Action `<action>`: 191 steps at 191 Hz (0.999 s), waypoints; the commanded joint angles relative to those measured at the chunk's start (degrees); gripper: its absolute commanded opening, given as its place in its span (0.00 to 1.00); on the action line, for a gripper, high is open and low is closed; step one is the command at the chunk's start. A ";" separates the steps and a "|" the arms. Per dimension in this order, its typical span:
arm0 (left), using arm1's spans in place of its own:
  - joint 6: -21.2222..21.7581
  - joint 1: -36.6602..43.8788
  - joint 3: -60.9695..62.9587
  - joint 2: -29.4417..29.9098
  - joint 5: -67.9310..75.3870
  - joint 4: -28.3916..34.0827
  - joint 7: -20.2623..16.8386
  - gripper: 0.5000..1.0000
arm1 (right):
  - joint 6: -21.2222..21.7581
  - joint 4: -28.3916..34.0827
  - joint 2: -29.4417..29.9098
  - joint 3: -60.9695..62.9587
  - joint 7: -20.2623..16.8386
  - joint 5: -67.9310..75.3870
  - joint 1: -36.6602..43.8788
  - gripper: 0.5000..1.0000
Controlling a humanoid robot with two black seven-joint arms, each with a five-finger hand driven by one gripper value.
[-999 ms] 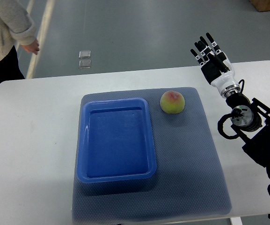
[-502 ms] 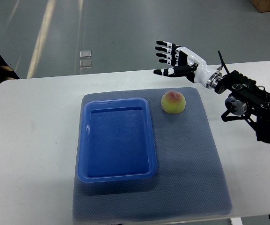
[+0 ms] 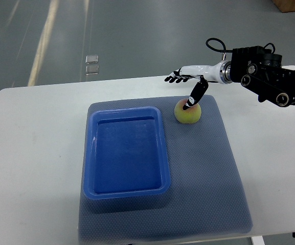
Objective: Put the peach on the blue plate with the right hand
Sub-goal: 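Lower the right hand onto the peach and close fingers around it, then lift the peach and carry it over the blue tray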
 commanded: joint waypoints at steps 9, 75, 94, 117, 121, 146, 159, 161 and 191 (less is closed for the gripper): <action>-0.06 0.04 -0.08 0.00 0.00 -0.06 0.00 1.00 | -1.90 0.25 0.51 -2.10 0.39 -0.58 -1.57 0.86; -0.06 0.04 0.00 0.00 0.00 -0.06 0.00 1.00 | -10.16 0.16 1.30 -8.51 0.56 -1.73 -3.77 0.57; 0.03 0.04 0.00 0.00 0.00 -0.06 0.00 1.00 | -11.39 0.16 1.30 -10.18 0.56 -1.73 -3.59 0.21; 0.03 0.04 0.00 0.00 0.00 -0.06 0.00 1.00 | -10.78 0.43 0.16 -10.27 0.65 -1.55 -2.62 0.00; 0.03 -0.05 0.00 0.00 0.00 -0.06 0.00 1.00 | -10.60 0.60 -0.10 -10.27 0.65 -1.46 -2.01 0.00; 0.03 0.04 0.00 0.00 0.00 -0.06 0.00 1.00 | -8.67 6.04 -4.32 -9.66 0.65 -0.15 3.26 0.00; 0.03 0.04 0.00 0.00 0.00 -0.06 0.00 1.00 | -6.12 9.74 -6.70 -9.57 0.65 1.70 6.08 0.00; 0.03 0.04 0.00 0.00 0.00 -0.06 0.00 1.00 | -5.77 10.27 -6.96 -9.57 0.65 2.14 6.52 0.00; -0.14 0.04 0.09 0.00 0.00 -0.06 0.00 1.00 | -3.84 15.28 -9.95 -9.57 0.56 7.59 11.18 0.00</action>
